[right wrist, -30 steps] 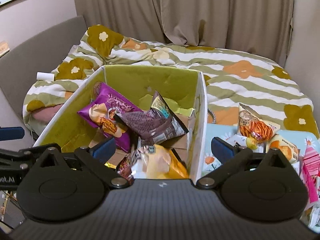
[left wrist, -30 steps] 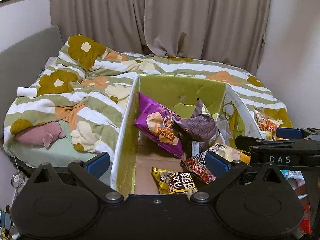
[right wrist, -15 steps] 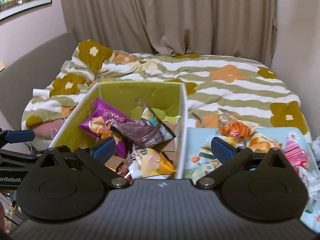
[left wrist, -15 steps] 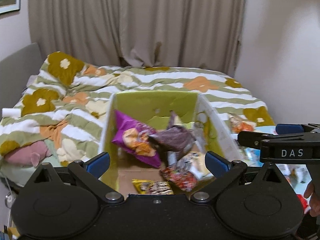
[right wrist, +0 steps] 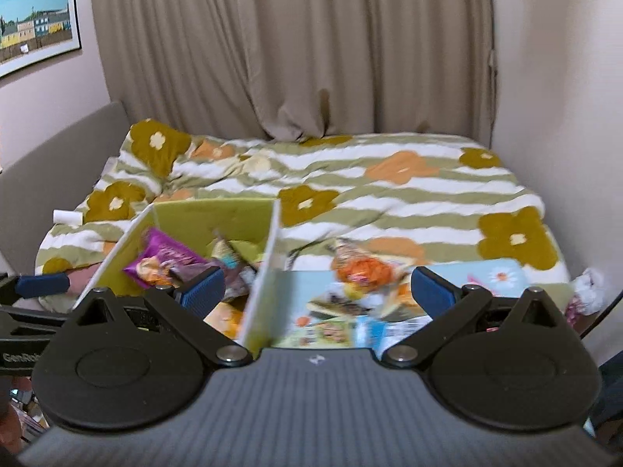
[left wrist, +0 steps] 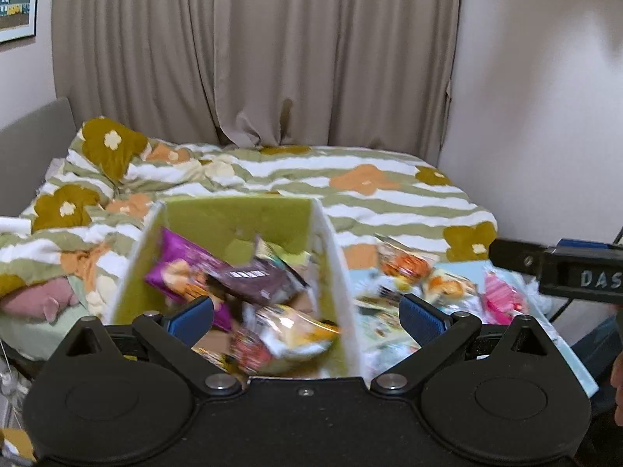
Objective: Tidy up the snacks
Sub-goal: 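Move both tools back over the snack pile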
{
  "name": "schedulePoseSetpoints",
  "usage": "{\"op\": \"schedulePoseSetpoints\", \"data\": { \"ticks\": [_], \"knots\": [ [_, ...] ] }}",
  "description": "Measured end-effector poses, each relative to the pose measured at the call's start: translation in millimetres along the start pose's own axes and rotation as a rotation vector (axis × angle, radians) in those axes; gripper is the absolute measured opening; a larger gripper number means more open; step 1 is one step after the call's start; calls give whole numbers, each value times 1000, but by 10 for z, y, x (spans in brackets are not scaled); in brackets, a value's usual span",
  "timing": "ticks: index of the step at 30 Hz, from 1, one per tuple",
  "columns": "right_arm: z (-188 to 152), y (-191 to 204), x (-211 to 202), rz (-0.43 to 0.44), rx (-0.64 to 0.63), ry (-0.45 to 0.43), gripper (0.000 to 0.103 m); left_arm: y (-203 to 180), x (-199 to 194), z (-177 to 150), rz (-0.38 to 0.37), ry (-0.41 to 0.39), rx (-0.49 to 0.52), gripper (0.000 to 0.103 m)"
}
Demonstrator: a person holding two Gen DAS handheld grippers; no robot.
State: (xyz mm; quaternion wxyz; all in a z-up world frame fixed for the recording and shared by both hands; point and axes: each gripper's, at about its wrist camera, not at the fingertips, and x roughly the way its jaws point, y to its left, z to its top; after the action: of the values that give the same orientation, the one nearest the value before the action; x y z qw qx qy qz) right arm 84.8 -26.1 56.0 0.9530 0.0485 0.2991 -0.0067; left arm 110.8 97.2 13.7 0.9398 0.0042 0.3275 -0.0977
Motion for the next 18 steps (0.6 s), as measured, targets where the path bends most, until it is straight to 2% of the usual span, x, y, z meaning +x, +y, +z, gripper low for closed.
{"op": "schedulePoseSetpoints", "data": {
  "ticks": [10,18],
  "knots": [
    [-278,-991,-316,-18,4,37,103,-1057,66,-354,-27,71,-11,103],
    [-592,-1695,-374,-54,-20,112,103,-1688,240,-714,-57,183,-66,103]
  ]
}}
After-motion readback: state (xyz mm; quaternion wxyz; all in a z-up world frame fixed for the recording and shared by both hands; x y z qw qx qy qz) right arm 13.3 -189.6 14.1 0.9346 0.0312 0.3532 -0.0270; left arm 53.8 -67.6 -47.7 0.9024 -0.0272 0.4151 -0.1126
